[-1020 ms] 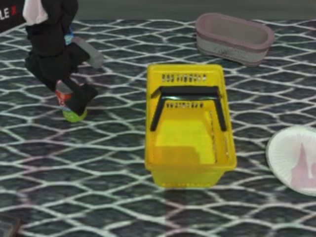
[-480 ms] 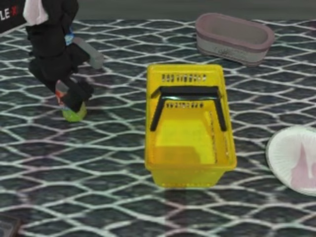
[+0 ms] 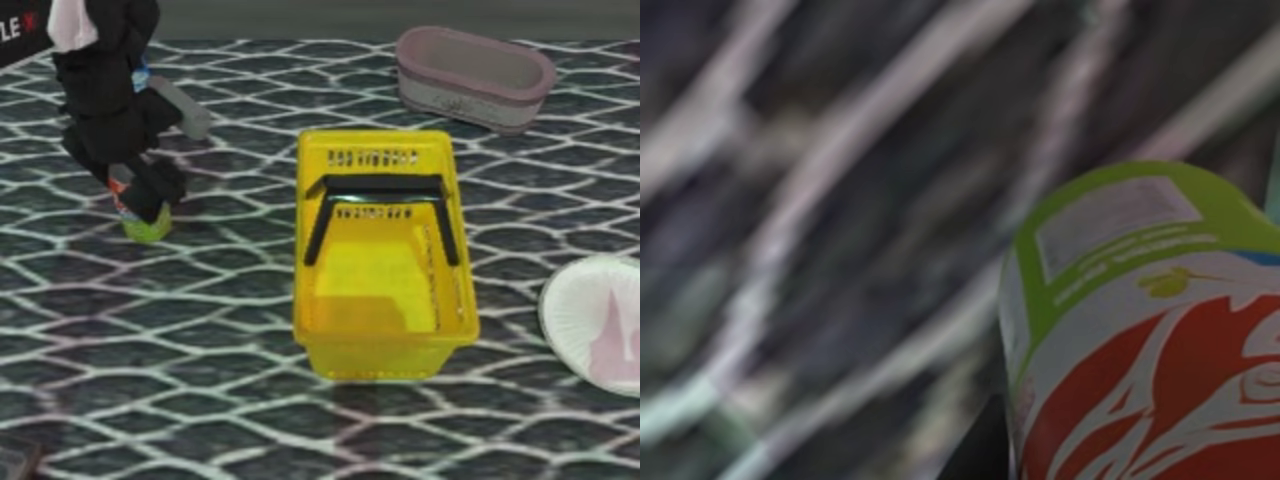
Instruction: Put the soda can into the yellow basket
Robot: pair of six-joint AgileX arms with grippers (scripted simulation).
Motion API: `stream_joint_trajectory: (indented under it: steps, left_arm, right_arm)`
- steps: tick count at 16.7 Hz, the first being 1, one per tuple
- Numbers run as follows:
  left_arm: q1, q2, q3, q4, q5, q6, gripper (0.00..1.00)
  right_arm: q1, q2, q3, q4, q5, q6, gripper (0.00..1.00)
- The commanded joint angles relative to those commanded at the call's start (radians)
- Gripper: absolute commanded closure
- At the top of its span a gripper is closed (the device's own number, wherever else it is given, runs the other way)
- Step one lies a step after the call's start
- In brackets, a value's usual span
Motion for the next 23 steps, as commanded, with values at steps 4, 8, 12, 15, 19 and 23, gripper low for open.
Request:
stream_joint_trajectory:
  steps: [4,8,12,15,19,23]
  left_arm:
    - [0.000,0.000,0.000,0.000,0.000,0.000,1.00]
    - [0.001,-0.002,-0.001,0.000,0.000,0.001,1.00]
    - [-0.006,-0.003,-0.014,0.061,0.050,-0.016,1.00]
    - [-0.019,-0.010,-0.048,0.208,0.164,-0.064,1.00]
    - [-0.040,-0.031,-0.124,0.525,0.389,-0.163,1.00]
    - [-0.065,-0.066,-0.231,0.933,0.657,-0.287,1.00]
  right_arm:
    - [0.000,0.000,0.000,0.000,0.000,0.000,0.00]
    - [0.000,0.000,0.000,0.000,0.000,0.000,0.00]
    - [0.000,0.000,0.000,0.000,0.000,0.000,0.00]
    - [0.000,0.000,0.000,0.000,0.000,0.000,0.00]
    - [0.000,0.000,0.000,0.000,0.000,0.000,0.00]
    - [0.000,0.000,0.000,0.000,0.000,0.000,0.00]
